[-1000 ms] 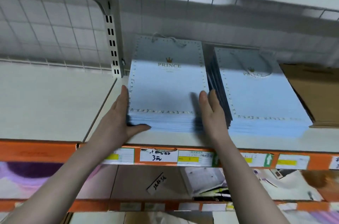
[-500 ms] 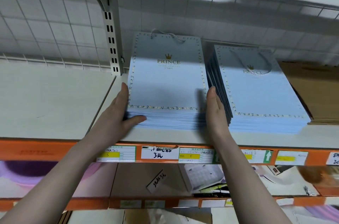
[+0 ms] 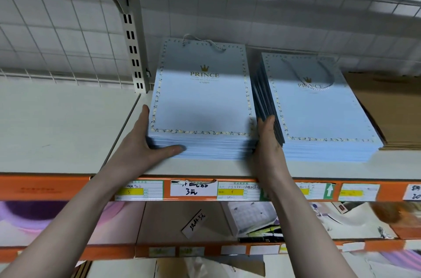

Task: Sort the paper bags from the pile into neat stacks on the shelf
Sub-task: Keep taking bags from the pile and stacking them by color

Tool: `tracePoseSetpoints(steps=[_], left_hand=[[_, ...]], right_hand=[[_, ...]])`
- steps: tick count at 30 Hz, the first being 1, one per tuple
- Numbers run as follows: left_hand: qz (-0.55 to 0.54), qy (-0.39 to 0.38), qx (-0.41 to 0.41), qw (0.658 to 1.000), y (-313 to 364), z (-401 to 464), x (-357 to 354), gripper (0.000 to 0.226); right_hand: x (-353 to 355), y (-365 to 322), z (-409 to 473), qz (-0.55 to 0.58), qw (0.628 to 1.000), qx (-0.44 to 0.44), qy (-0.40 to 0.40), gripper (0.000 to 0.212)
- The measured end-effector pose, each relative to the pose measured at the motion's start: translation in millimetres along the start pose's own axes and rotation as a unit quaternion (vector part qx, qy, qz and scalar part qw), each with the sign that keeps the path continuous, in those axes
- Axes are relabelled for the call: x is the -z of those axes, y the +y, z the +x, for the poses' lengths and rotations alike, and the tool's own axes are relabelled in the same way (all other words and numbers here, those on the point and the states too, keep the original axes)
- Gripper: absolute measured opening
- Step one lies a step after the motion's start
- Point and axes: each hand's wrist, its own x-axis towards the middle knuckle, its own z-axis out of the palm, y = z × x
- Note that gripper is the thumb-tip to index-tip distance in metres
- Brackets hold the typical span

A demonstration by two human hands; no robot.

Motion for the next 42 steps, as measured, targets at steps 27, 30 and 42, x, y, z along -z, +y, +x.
tracePoseSetpoints(steps=[27, 30, 42], left_hand=[[0.424, 0.013, -0.297, 0.855, 7, 17, 11, 0.115], [0.435, 0.005, -0.298, 0.85, 8, 18, 10, 0.11], [0.474, -0.029, -0.265, 0.839, -2, 21, 9, 0.104]], right_hand=[[26, -13, 36, -0.702, 0.516, 0.482, -0.093, 0.109], [20, -19, 40, -0.718, 0.481, 0.49, -0.114, 0.106], [22, -21, 46, -0.713, 0.54, 0.418, -0.159, 0.1]])
